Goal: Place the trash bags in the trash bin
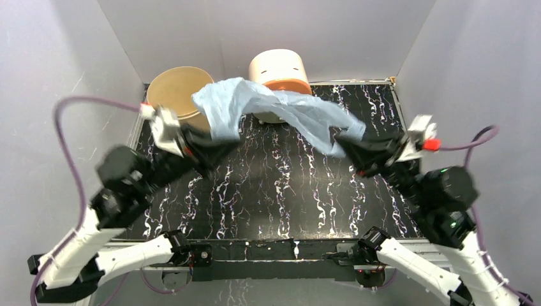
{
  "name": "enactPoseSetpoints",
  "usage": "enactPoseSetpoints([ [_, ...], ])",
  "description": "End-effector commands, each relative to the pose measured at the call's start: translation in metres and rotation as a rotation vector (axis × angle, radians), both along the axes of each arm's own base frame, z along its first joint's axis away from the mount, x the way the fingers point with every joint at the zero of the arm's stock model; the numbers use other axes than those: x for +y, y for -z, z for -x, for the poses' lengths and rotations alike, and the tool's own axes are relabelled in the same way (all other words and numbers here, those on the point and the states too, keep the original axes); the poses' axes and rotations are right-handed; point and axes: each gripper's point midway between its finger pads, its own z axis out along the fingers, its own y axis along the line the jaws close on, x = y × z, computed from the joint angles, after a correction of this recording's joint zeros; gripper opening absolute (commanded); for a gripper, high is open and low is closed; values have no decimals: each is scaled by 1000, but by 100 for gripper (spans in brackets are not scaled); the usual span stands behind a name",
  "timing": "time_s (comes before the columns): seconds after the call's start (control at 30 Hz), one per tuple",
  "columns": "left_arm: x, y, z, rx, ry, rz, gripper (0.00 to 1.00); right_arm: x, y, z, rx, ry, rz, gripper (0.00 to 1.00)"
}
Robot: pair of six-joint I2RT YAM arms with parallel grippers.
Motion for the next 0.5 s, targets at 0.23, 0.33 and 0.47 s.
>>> enactPoseSetpoints([
  [0.23,-53,377,60,756,123,-405,0,22,267,-18,769,40,62,0],
  [0.33,-58,289,6,491,-70,-480,0,17,180,-56,497,165,65,0],
  [0.47,-50,57,-38,100,-230,-319,0,22,14,-65,134,163,93,0],
])
